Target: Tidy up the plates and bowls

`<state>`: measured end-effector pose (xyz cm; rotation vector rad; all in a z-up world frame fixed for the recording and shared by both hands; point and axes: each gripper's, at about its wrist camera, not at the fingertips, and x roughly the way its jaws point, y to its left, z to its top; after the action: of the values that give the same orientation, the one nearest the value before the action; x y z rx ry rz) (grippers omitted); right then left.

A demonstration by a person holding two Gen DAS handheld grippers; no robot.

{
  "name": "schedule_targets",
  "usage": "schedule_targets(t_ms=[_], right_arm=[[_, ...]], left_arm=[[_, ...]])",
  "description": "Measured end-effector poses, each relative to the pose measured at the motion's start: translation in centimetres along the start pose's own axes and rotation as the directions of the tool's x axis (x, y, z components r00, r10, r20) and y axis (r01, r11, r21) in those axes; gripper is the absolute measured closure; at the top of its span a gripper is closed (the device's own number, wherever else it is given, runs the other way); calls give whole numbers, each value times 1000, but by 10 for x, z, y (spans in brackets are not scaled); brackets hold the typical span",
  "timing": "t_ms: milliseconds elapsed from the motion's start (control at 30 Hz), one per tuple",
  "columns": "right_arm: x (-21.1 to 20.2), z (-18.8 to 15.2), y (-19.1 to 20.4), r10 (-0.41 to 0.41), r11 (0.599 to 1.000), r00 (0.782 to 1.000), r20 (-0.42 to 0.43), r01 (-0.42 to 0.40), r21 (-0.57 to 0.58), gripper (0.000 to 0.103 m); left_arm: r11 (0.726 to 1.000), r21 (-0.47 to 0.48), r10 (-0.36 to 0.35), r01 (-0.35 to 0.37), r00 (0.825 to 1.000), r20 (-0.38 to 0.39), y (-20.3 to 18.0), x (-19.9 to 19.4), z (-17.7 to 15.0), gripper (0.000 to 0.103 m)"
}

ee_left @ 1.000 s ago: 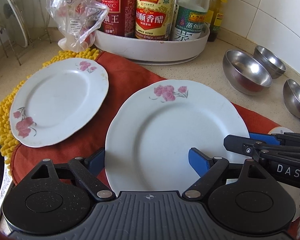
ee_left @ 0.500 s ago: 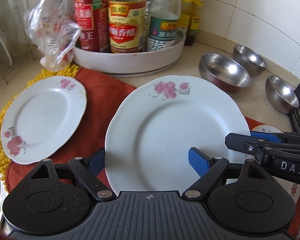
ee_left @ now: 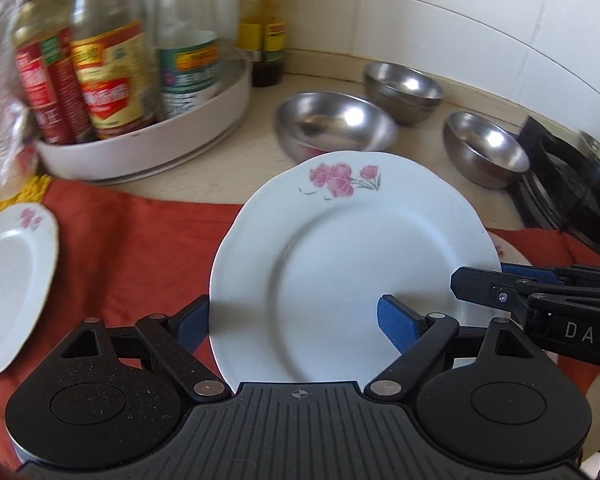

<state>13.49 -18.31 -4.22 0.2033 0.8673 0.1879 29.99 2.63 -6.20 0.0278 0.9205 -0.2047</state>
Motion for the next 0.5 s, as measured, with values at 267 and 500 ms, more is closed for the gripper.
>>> schedule_targets(t_ms=[267,500], right_arm=[[-18,-18,-35,-87,991,996,6,86,106,66],[-22,-24,-47,-128,983,992,-7,128,134,66]], left_arm=[[992,104,-76,78,997,-25,-40,14,4,12],[984,152,-88,92,995,-36,-60,18,1,11]])
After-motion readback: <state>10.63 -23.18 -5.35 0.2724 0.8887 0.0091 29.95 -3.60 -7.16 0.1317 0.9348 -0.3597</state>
